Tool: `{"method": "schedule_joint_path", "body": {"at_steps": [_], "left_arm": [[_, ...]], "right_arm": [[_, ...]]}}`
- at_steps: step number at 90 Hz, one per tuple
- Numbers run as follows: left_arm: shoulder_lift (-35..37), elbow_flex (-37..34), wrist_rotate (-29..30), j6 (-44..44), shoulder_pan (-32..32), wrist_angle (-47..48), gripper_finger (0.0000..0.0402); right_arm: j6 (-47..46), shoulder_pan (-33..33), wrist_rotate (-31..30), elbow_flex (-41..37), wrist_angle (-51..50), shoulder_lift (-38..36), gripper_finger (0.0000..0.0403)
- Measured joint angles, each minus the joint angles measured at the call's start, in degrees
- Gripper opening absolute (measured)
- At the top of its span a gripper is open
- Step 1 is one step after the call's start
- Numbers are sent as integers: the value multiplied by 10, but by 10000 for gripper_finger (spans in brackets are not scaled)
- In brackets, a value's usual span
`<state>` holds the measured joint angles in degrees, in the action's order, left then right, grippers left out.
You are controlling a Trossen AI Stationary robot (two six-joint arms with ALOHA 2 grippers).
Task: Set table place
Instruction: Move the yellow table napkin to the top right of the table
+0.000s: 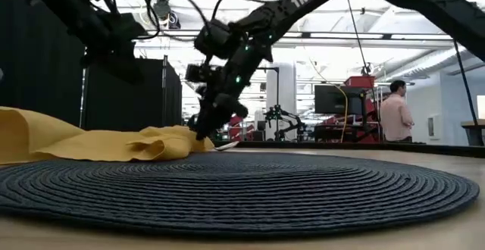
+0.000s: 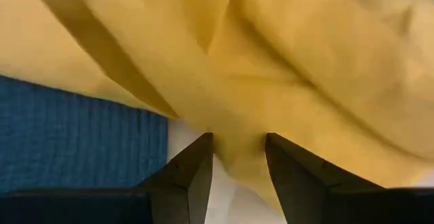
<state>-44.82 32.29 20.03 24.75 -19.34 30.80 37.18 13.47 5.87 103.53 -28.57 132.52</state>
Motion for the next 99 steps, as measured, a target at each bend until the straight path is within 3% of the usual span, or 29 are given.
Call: {"method": "schedule_joint_path", "body": {"at_steps": [14,31,50,72,83,99], "left_arm": [[0,0,-1,0,0,0,109],[0,0,-2,-1,0,-1,109],[0,0,-2,-4,0,-2,109],[0,0,-2,-14,0,-28,109],[0,0,-2,-15,0,-35,109],[0,0,-2,-15,0,-35,109]], "right_arm": [[-5,0,-8,0,4,3,111],[6,0,-17,0,4,3,12],[-8,-5,-56,-1,-7,-8,1],[-36,-20,-59,0,-33,-102,1],[-55,-24,-66,0,-91,-165,0],[-99,-19,-135,0,-234,-257,0]]}}
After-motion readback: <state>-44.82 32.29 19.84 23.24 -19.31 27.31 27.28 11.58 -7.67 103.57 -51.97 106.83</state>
